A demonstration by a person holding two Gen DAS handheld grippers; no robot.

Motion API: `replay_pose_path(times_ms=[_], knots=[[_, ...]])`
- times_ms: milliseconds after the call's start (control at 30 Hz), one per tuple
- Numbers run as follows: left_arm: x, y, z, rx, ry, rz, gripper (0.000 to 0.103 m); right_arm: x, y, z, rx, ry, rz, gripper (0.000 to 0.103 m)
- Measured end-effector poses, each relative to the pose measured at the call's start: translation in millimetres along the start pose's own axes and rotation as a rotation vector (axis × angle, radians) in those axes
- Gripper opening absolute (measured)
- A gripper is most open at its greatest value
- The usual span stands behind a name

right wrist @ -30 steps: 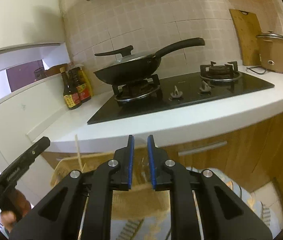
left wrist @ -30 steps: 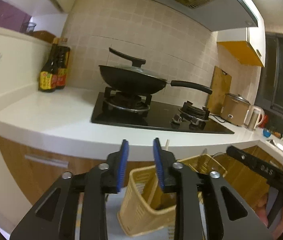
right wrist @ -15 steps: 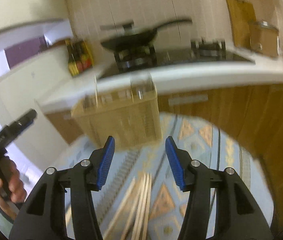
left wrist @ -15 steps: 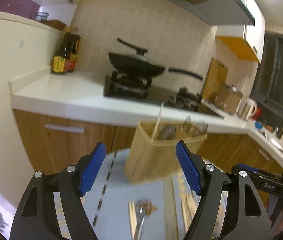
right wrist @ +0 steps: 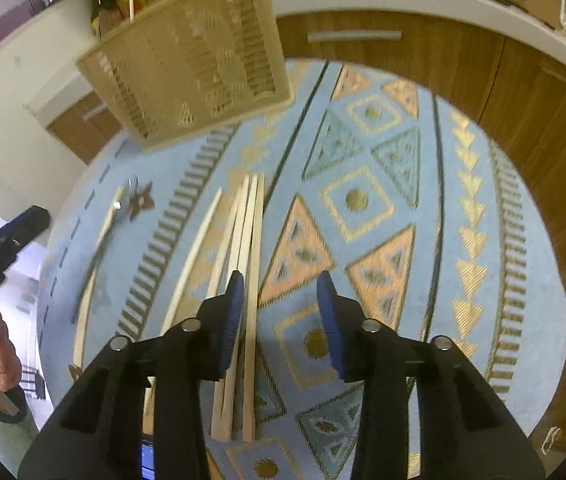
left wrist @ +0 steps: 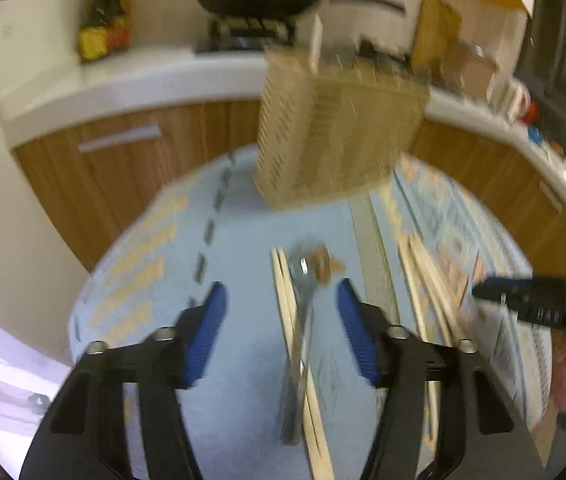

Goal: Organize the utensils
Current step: 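Grasp a clear spoon with the left gripper while the right grasps a wooden chopstick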

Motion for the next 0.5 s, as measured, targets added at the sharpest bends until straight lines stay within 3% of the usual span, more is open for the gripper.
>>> replay_pose_path(times_ms=[100,233,400,500], knots=[[-14,-7,-15,-0.028,0.082,-0.051,0.022,-5,4,-9,0.009,0.025,0.004,0.021],[-19,-9,-23,-0.059,0.121,-0.070,0.025,-6,7,-15,0.010,0.049,0.011,0.020],[-19,-11,-35,-0.027,0.183,-0.107,0.025,-7,11,-21,-0.027,0.062,0.039,0.020],[-14,-18,-35,-0.011,0.174,-0.145,0.025,-7,13,-23,-0.041,0.066,0.049,0.020]])
Point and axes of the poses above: each gripper's, at about its wrist camera, not at the fingertips, and z roughly against the way its jaws point, y to its left, x to its top, the point moved 6 cm from there along -z, roughly the way its jaws point, and after that the axes turned 11 degrees about x, right-handed, at the moved point
